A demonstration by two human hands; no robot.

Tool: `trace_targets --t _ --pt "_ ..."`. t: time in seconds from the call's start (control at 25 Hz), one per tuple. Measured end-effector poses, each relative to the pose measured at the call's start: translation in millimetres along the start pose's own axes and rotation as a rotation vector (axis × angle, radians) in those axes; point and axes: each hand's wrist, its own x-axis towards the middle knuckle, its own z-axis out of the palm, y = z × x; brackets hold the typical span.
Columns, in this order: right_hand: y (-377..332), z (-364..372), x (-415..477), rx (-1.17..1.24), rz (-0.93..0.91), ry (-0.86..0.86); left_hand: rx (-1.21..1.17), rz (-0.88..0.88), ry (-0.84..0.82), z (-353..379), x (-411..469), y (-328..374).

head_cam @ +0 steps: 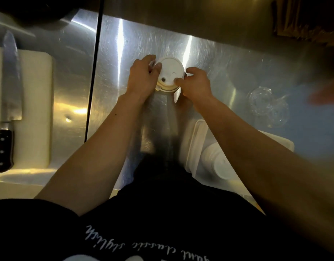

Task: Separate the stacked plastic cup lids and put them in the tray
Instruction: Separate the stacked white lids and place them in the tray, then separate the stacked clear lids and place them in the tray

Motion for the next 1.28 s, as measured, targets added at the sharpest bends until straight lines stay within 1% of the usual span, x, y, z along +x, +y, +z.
trace_targets --t 0.12,0.2,0.4,0.72,1.04,1.28 --pt "1 -8 -8 0.017 -0.007 -0.021 -0.004 0.005 0.021 -5 -15 5" --pt "2 -16 -15 0.006 -0.045 -0.014 0.015 0.051 0.031 -9 -25 9" --pt "4 -32 -40 -0.143 -0.204 -0.018 0.177 0.177 0.029 -17 -50 16" --pt "30 -59 -76 -0.282 -0.399 0.148 0.182 0.328 0.052 -12 -88 27" --pt "65 -108 -94 -0.275 -0.459 0.279 0.168 0.417 0.032 21 -125 68" --pt "105 -161 -91 -0.278 -0.490 0.303 0.204 0.445 0.084 70 -146 112"
